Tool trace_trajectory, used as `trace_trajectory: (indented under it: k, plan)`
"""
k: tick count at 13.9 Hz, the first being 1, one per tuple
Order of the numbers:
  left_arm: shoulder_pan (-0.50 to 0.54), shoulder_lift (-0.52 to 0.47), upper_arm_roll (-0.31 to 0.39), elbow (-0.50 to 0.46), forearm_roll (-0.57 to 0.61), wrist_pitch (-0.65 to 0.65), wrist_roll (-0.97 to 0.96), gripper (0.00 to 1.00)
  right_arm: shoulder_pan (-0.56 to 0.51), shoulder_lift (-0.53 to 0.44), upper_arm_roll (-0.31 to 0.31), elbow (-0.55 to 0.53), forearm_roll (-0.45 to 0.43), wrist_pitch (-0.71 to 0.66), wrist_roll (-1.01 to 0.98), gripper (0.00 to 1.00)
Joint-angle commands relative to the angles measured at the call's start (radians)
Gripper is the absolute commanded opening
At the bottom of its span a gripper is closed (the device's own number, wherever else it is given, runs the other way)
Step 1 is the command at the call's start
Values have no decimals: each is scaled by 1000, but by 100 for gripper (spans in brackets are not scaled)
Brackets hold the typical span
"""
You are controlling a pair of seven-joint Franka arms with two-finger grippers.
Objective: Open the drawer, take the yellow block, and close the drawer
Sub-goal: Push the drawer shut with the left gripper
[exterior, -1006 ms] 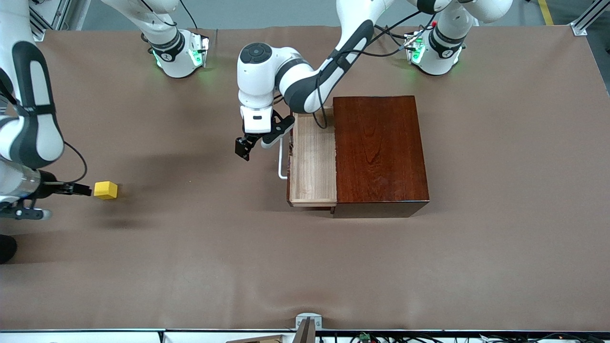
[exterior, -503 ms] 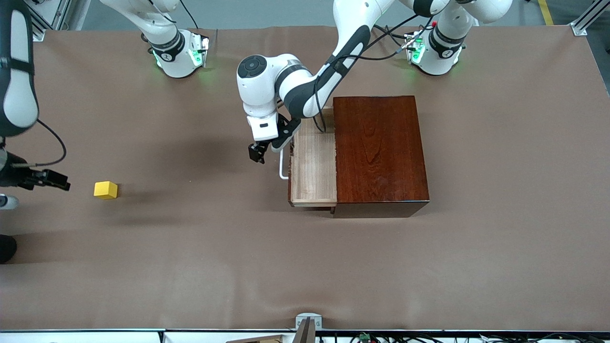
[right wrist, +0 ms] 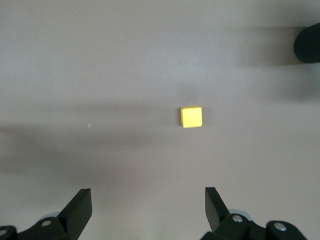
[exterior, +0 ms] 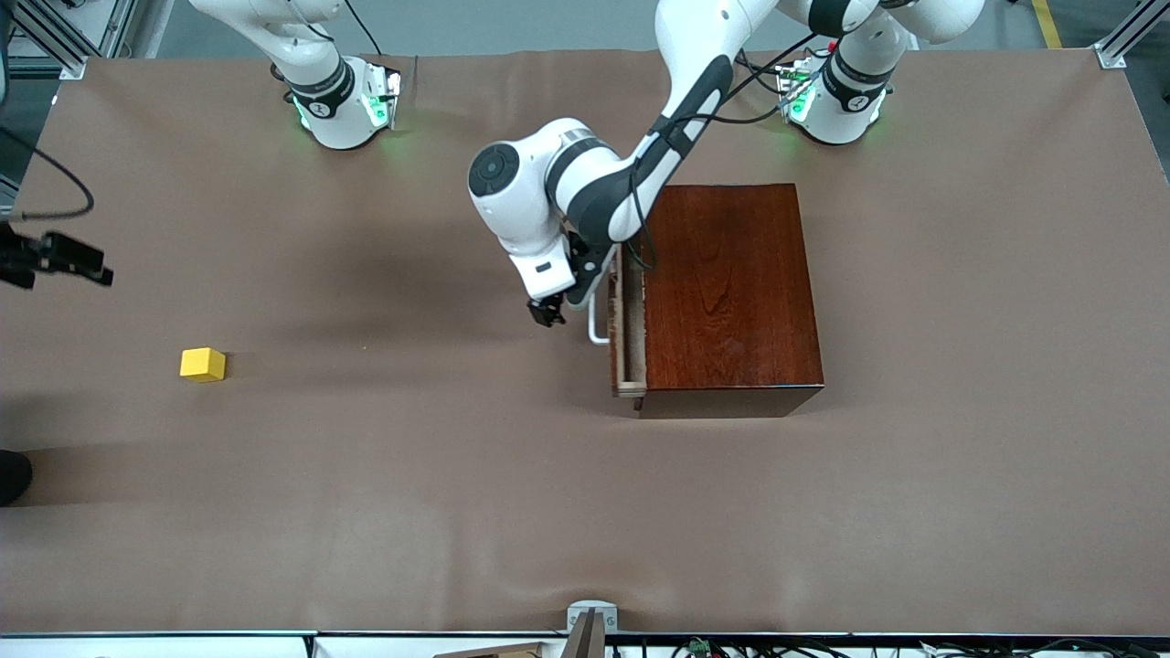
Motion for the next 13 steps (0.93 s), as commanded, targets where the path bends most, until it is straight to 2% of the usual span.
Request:
trace_trajectory:
  k: [1,4,9,11,13]
  plan:
    - [25,-17,14,-6,-3,-116,14,100,34,-75,-2,-15,-6,-83,44,100]
    - [39,-16,34,-9,2,-184,13,100,43,-117,10,-17,-9,-158,52,100]
    - [42,-20,48,-4,0,-187,37,100,44,-163,16,-23,-11,-227,52,100]
    - [40,-57,43,-3,-1,-185,98,100,44,-154,16,-11,-8,-212,51,100]
    - [42,-126,43,-3,-1,-185,184,100,90,-143,30,47,-20,-203,51,100]
